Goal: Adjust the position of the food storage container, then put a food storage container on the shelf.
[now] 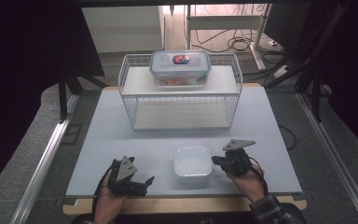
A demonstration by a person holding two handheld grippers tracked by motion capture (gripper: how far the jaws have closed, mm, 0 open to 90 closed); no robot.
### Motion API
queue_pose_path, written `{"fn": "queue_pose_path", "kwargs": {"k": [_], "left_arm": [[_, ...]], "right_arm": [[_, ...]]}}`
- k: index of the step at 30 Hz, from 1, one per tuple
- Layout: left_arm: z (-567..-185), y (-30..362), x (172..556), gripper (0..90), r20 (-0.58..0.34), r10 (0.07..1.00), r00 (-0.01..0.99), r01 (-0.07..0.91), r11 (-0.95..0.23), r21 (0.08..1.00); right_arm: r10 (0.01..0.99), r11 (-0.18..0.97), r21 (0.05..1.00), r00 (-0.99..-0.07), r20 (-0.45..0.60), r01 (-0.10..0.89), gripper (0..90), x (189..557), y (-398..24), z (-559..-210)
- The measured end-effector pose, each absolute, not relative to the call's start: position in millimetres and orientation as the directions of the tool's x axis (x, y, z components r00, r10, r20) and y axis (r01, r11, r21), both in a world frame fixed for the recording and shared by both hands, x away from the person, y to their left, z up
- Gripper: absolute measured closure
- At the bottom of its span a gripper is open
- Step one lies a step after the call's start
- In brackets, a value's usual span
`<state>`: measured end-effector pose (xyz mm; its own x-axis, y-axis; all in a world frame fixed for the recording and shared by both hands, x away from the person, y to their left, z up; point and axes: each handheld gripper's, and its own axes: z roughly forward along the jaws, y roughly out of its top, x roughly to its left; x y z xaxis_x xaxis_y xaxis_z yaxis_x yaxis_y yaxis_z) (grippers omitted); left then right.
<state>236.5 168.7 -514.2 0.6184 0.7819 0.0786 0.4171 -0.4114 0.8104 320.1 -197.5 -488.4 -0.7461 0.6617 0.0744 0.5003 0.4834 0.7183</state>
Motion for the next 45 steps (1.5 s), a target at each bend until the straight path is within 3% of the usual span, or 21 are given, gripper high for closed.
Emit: {"fn": "queue_pose_path", "kwargs": {"k": [6, 10, 13, 18, 25, 39, 45], "left_arm": [[-514, 170, 237, 3.0, 0.067, 0.782, 0.62, 0.429, -0.409, 0.805], [-515, 169, 238, 3.2, 0.053, 0.783, 0.62, 0.443, -0.405, 0.8], [-514, 169, 238, 4.0, 0.04, 0.78, 0.624, 0.453, -0.403, 0.795], [-513, 167, 237, 5.3, 0.02, 0.777, 0.63, 0.476, -0.406, 0.78], [-516, 166, 238, 4.4, 0.046, 0.768, 0.639, 0.457, -0.427, 0.78], [-517, 162, 240, 5.4, 0.033, 0.773, 0.634, 0.498, -0.44, 0.748], [-513, 159, 241, 4.5, -0.017, 0.763, 0.646, 0.509, -0.414, 0.755]], "right_arm": [[0.642, 0.495, 0.717, -0.762, 0.078, 0.491, 88.5, 320, -186, -489], [0.648, 0.496, 0.726, -0.76, 0.055, 0.476, 83.0, 319, -192, -488], [0.647, 0.489, 0.751, -0.762, 0.03, 0.445, 69.8, 315, -205, -484], [0.635, 0.498, 0.765, -0.773, 0.0, 0.409, 56.7, 308, -215, -483], [0.618, 0.486, 0.775, -0.786, 0.022, 0.404, 30.6, 303, -223, -484], [0.6, 0.524, 0.764, -0.8, -0.018, 0.377, 20.7, 301, -221, -485], [0.619, 0.483, 0.763, -0.784, 0.049, 0.429, 13.9, 303, -221, -482]]}}
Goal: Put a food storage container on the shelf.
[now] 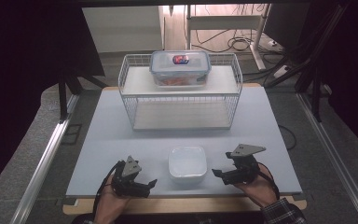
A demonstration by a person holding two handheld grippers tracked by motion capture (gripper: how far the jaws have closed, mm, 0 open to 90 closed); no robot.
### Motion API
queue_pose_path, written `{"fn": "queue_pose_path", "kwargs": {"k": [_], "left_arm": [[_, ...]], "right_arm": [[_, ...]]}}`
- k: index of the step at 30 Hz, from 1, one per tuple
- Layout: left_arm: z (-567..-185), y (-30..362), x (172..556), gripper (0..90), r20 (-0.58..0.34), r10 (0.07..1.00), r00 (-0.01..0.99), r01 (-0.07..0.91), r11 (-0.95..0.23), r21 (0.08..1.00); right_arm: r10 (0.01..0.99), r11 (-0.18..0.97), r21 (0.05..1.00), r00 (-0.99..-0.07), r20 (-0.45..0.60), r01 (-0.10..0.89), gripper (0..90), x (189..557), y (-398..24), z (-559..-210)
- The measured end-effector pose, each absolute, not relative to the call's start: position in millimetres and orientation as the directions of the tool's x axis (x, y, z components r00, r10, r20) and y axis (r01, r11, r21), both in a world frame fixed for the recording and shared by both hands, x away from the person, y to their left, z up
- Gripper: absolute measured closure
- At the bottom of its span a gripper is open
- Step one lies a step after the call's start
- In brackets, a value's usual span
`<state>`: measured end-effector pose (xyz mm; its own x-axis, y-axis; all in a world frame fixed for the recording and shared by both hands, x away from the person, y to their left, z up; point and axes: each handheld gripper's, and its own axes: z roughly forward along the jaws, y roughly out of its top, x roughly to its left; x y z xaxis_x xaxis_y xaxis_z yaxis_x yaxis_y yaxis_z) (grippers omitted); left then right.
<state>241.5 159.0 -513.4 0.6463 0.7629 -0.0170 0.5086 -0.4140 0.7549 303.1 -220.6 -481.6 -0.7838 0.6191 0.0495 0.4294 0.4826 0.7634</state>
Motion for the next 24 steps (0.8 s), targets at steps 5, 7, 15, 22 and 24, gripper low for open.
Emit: {"fn": "queue_pose_path", "kwargs": {"k": [5, 7, 15, 22, 24], "left_arm": [[-510, 154, 243, 7.4, 0.001, 0.754, 0.657, 0.502, -0.439, 0.745], [-508, 152, 243, 9.1, 0.003, 0.751, 0.66, 0.497, -0.441, 0.747], [-495, 145, 255, 16.3, -0.052, 0.746, 0.664, 0.497, -0.389, 0.776], [-491, 136, 267, 17.9, -0.062, 0.729, 0.682, 0.487, -0.389, 0.782], [-491, 133, 274, 17.9, -0.096, 0.717, 0.69, 0.496, -0.372, 0.785]], "right_arm": [[0.631, 0.515, 0.731, -0.776, 0.032, 0.448, 16.1, 303, -218, -478], [0.633, 0.515, 0.732, -0.774, 0.026, 0.446, 16.2, 302, -216, -477], [0.598, 0.479, 0.764, -0.798, 0.076, 0.432, 22.3, 307, -210, -468], [0.57, 0.486, 0.769, -0.818, 0.081, 0.415, 25.1, 311, -201, -465], [0.56, 0.489, 0.768, -0.824, 0.087, 0.414, 25.6, 314, -197, -464]]}}
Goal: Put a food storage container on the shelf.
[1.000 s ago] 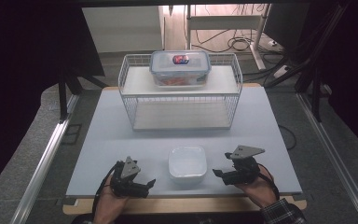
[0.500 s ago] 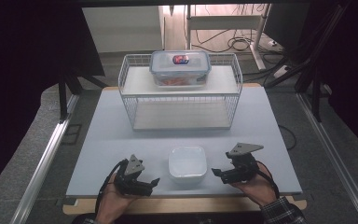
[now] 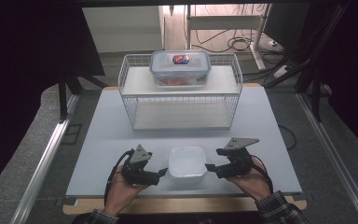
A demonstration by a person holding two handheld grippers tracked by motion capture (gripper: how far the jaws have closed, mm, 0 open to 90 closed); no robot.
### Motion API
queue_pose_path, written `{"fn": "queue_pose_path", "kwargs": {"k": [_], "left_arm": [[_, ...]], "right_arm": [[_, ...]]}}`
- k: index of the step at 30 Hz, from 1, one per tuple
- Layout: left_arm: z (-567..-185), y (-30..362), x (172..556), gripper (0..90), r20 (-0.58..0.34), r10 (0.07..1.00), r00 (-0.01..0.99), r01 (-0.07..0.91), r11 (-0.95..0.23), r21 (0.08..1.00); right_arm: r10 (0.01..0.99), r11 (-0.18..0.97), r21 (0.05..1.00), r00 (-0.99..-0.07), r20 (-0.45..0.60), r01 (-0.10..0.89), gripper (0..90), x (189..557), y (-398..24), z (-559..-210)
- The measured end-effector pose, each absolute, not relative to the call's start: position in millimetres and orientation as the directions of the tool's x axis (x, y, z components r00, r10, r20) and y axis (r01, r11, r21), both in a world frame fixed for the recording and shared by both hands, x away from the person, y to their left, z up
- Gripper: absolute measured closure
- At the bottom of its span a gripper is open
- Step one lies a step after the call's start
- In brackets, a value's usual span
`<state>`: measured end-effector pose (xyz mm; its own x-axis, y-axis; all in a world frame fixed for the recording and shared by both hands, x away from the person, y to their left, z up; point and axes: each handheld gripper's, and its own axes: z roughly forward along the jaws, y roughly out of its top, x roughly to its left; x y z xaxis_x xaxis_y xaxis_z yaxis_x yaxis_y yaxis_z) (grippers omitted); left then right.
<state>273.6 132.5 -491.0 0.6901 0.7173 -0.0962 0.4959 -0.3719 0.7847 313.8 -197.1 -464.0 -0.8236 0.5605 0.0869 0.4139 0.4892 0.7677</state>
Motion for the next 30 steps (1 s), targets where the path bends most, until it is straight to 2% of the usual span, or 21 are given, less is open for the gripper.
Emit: {"fn": "queue_pose_path", "kwargs": {"k": [4, 10, 12, 16, 17, 19, 22, 24, 26, 28, 30], "left_arm": [[-493, 125, 287, 15.3, -0.155, 0.678, 0.718, 0.51, -0.362, 0.78], [-501, 114, 298, 12.6, -0.225, 0.653, 0.723, 0.558, -0.359, 0.749], [-503, 114, 301, 8.2, -0.259, 0.642, 0.722, 0.578, -0.352, 0.736], [-510, 110, 303, 10.4, -0.367, 0.57, 0.735, 0.614, -0.331, 0.716], [-510, 107, 302, 13.0, -0.37, 0.568, 0.735, 0.618, -0.338, 0.71], [-509, 107, 298, 12.6, -0.36, 0.575, 0.734, 0.618, -0.346, 0.707], [-507, 111, 290, 22.7, -0.376, 0.581, 0.722, 0.63, -0.327, 0.704], [-503, 114, 284, 29.8, -0.355, 0.593, 0.723, 0.618, -0.323, 0.717], [-497, 118, 279, 49.8, -0.333, 0.625, 0.706, 0.606, -0.29, 0.74], [-497, 120, 279, 57.0, -0.345, 0.631, 0.695, 0.612, -0.267, 0.744], [-498, 122, 280, 60.5, -0.375, 0.634, 0.677, 0.63, -0.234, 0.741]], "right_arm": [[0.546, 0.507, 0.757, -0.833, 0.087, 0.411, 25.4, 319, -189, -466], [0.521, 0.519, 0.728, -0.841, 0.145, 0.447, 22.0, 327, -181, -477], [0.514, 0.528, 0.71, -0.841, 0.17, 0.466, 19.7, 328, -177, -482], [0.493, 0.52, 0.698, -0.841, 0.224, 0.492, 24.4, 329, -175, -485], [0.488, 0.519, 0.691, -0.838, 0.244, 0.503, 25.0, 328, -175, -485], [0.495, 0.517, 0.672, -0.826, 0.27, 0.53, 27.2, 326, -175, -485], [0.512, 0.501, 0.666, -0.81, 0.288, 0.553, 37.3, 322, -180, -483], [0.519, 0.486, 0.664, -0.799, 0.304, 0.568, 46.6, 320, -185, -480], [0.54, 0.463, 0.668, -0.783, 0.308, 0.582, 54.9, 318, -188, -478], [0.558, 0.431, 0.675, -0.765, 0.321, 0.598, 60.4, 318, -191, -475], [0.571, 0.414, 0.678, -0.754, 0.326, 0.607, 62.7, 317, -192, -475]]}}
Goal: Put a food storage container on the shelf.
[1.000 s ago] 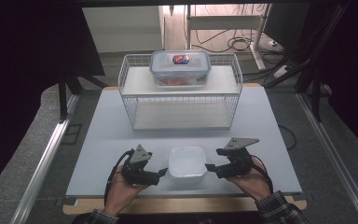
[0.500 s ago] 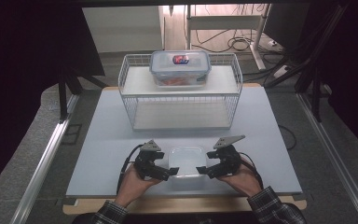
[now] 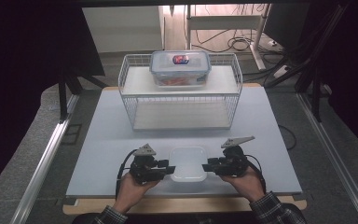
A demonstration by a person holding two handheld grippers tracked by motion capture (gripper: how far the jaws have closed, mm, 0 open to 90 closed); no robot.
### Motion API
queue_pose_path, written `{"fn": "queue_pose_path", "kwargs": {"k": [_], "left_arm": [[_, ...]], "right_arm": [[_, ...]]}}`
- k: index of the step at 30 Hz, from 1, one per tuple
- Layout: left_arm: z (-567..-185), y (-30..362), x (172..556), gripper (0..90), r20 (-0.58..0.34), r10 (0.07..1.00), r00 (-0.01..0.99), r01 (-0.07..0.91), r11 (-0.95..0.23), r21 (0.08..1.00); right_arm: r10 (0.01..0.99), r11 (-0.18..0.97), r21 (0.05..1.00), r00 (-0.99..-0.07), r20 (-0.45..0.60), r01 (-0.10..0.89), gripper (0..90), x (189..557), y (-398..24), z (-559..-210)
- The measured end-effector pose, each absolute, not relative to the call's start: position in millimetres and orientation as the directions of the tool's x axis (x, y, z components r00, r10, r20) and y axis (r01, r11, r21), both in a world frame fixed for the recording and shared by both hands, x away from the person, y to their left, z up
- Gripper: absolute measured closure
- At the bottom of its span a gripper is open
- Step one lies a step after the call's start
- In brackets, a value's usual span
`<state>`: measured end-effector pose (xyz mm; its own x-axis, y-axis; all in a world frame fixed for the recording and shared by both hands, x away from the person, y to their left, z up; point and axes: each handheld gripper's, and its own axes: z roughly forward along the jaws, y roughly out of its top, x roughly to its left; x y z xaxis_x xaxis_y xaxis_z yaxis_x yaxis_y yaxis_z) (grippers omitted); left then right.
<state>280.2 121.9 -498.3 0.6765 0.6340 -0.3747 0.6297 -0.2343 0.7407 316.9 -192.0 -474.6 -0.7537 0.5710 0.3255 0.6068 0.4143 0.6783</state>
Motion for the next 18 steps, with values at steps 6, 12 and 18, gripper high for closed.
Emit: {"fn": "queue_pose_path", "kwargs": {"k": [6, 12, 18], "left_arm": [[-495.8, 125.2, 279.7, 73.5, -0.38, 0.667, 0.641, 0.63, -0.174, 0.757], [-498.0, 125.1, 279.8, 77.3, -0.39, 0.686, 0.615, 0.638, -0.142, 0.757], [-496.8, 124.6, 279.2, 78.1, -0.39, 0.699, 0.6, 0.632, -0.115, 0.766]], "right_arm": [[0.587, 0.312, 0.679, -0.697, 0.413, 0.665, 78.2, 318.5, -199.4, -475.1], [0.607, 0.291, 0.705, -0.695, 0.386, 0.646, 80.0, 316.2, -198.0, -475.4], [0.604, 0.291, 0.739, -0.716, 0.351, 0.608, 80.2, 315.4, -196.4, -472.0]]}}
